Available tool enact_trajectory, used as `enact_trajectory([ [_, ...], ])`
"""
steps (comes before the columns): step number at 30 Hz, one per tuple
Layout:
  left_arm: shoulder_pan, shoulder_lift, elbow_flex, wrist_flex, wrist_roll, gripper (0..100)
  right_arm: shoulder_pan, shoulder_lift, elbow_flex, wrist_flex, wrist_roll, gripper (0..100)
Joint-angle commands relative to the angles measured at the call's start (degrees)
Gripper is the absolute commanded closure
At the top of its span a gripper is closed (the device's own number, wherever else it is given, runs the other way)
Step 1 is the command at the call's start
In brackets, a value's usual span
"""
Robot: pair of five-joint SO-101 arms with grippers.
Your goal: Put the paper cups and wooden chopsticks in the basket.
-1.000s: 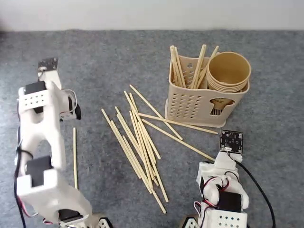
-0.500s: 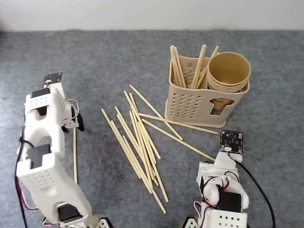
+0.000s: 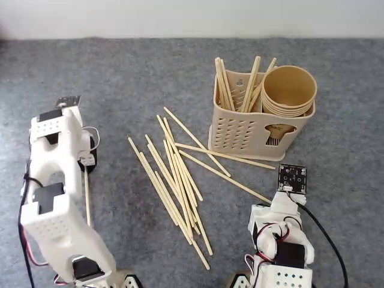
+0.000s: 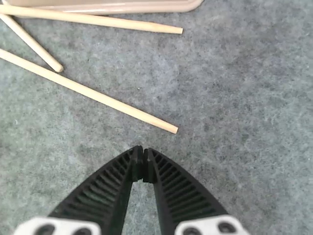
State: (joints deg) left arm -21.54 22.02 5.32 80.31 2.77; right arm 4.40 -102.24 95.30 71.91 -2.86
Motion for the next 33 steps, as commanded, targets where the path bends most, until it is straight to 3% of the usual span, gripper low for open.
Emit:
enact_trajectory([
  [1, 1.5, -9.2, -3.3, 4.9, -0.1, 99, 0.6, -0.1, -0.3, -1.1, -0.1, 98.8],
  [8, 8.2, -26.1, -3.2, 6.9, 4.1, 99, 0.6, -0.1, -0.3, -1.1, -0.1, 98.9],
  [16, 18.3, -39.8, -3.3, -6.9, 15.8, 99, 0.6, -0.1, -0.3, -1.1, -0.1, 98.9],
  [23, 24.3, -43.0, -9.4, -19.8, 23.7, 99, 0.6, -0.1, -0.3, -1.1, -0.1, 98.9],
  [33, 30.1, -42.6, -25.6, -26.4, 30.2, 99, 0.6, -0.1, -0.3, -1.1, -0.1, 98.8],
])
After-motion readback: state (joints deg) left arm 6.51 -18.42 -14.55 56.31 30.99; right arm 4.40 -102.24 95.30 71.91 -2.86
